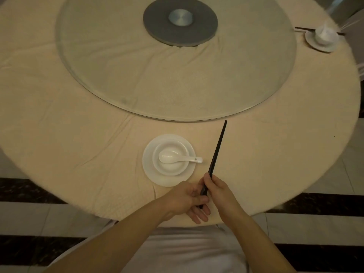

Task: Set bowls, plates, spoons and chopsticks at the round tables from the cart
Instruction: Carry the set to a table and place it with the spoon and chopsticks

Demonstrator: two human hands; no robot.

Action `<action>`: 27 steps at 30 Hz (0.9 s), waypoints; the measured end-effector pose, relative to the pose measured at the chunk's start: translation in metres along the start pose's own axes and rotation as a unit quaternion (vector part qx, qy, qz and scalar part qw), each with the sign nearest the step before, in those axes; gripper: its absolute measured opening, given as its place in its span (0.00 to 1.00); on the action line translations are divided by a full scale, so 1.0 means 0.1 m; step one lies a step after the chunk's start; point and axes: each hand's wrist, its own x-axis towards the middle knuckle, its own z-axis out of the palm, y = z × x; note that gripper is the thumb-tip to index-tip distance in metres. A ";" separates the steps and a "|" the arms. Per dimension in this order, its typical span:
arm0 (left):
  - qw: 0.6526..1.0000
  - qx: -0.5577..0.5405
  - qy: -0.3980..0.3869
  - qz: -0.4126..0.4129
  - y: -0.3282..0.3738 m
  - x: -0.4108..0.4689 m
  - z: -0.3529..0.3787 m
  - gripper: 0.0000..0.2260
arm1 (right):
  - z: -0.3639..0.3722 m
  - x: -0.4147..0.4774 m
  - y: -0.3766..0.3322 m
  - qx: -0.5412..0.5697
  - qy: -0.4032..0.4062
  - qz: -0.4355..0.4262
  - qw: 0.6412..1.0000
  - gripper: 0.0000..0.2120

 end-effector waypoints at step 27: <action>0.991 -0.061 0.101 -0.060 -0.42 0.01 -0.20 0.06 | 0.22 0.28 0.16 0.018 0.005 0.028 0.999 0.06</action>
